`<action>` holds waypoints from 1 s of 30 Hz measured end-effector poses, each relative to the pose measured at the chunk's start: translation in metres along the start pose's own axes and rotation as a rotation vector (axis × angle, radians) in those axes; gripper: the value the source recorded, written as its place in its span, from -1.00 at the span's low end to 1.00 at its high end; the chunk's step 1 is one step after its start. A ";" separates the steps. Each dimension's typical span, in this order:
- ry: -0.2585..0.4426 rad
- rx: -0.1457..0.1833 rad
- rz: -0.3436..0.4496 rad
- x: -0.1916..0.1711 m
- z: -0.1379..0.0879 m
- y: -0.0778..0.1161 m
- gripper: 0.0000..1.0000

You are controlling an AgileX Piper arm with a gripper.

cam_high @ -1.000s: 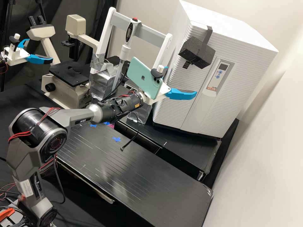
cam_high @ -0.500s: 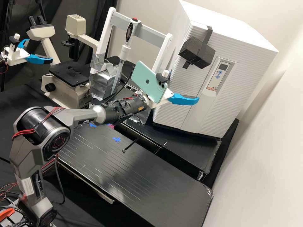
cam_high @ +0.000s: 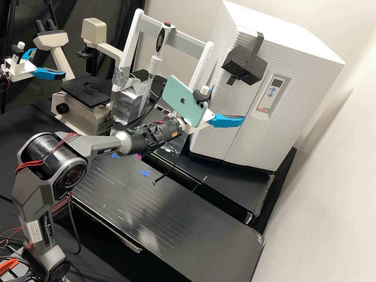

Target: Open the door

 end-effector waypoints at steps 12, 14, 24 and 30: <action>-0.006 -0.007 -0.017 -0.002 0.003 -0.003 -1.00; -0.009 0.001 -0.020 -0.003 0.004 -0.004 -1.00; -0.001 0.010 -0.044 -0.009 0.006 -0.007 -1.00; 0.007 -0.002 -0.055 -0.010 0.006 -0.008 -1.00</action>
